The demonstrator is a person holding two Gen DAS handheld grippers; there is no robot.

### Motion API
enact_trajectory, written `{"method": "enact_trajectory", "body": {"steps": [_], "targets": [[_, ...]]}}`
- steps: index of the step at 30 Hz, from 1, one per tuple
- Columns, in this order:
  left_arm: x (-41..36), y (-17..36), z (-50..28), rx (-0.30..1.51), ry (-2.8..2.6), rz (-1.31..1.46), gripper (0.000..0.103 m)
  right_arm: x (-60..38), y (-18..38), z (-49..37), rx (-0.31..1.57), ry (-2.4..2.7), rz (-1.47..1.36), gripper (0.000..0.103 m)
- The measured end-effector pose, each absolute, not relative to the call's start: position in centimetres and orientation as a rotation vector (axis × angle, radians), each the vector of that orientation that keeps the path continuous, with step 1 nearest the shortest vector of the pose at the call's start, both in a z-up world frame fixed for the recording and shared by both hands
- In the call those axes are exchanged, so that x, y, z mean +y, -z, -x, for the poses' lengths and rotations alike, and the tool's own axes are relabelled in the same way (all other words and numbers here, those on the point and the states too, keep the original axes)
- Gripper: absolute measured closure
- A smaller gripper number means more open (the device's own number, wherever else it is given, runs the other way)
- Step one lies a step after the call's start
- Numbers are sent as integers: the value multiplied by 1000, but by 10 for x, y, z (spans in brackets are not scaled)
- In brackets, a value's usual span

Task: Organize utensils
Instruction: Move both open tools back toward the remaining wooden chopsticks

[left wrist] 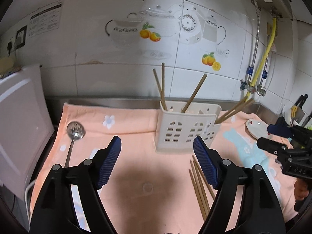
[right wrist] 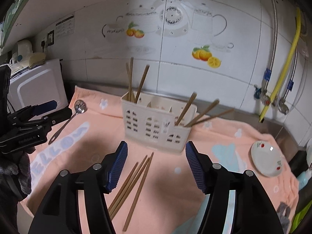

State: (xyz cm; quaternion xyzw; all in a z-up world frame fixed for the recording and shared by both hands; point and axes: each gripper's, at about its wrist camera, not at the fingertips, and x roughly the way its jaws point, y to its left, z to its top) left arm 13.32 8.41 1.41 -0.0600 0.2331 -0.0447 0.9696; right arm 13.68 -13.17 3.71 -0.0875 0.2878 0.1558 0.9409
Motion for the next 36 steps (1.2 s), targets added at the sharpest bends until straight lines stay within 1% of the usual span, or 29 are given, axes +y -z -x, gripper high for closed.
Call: {"method": "enact_trajectory", "body": {"steps": [2, 7, 20, 25, 36], "targets": [[85, -9, -126, 478, 86, 127, 27, -133, -31, -132, 598, -317, 169, 42], [87, 1, -113, 497, 71, 145, 22, -138, -14, -122, 620, -293, 173, 39], [72, 31, -93, 561, 56, 110, 20, -150, 46, -104, 749, -276, 139, 38], [75, 42, -87, 586, 40, 112, 18, -147, 68, -99, 804, -288, 124, 38], [86, 60, -78, 629, 11, 136, 17, -131, 102, -104, 853, -274, 168, 38]]}}
